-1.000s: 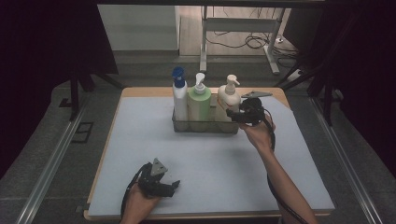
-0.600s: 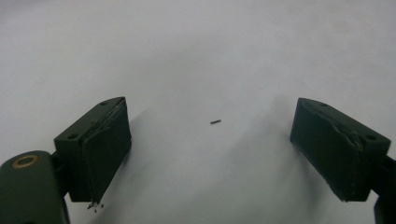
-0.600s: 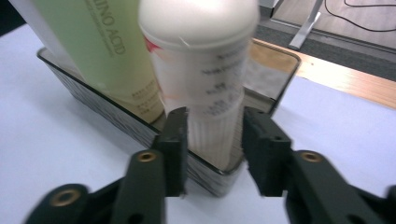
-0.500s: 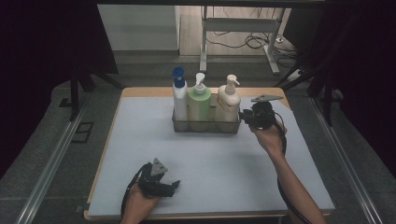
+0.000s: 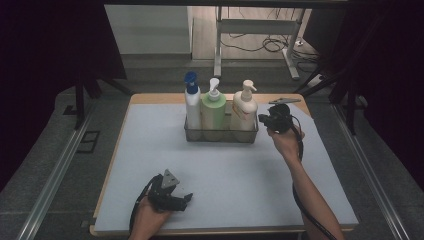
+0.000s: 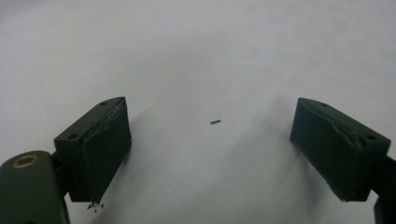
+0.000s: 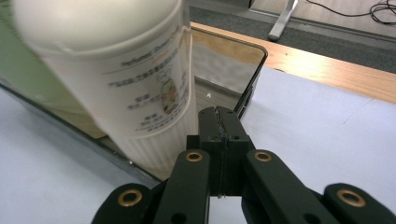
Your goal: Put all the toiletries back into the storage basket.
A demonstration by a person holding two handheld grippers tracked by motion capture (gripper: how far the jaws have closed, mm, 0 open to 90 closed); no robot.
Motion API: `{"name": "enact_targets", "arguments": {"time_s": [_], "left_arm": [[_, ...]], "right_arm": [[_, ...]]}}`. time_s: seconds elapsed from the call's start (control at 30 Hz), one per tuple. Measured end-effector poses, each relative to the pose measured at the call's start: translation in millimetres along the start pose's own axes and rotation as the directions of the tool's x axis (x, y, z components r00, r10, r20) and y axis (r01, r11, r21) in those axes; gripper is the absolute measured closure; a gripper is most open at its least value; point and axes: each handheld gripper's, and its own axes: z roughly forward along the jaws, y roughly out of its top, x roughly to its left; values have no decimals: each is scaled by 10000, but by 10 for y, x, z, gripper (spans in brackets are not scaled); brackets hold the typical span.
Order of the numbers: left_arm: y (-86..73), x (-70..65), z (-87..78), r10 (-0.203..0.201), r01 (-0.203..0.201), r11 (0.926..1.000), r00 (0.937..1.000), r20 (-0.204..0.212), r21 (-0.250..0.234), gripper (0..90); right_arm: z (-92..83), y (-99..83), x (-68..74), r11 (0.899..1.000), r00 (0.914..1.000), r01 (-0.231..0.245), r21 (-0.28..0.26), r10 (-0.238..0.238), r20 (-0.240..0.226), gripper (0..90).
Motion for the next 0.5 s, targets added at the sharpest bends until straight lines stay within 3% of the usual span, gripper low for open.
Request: {"name": "enact_targets", "arguments": {"time_s": [0.5], "left_arm": [[0,2,-1,19,-19,10000,10000,-9,15,122]], "right_arm": [[262,-24,5,9994,9998,-149,311,152,-109,890]]}}
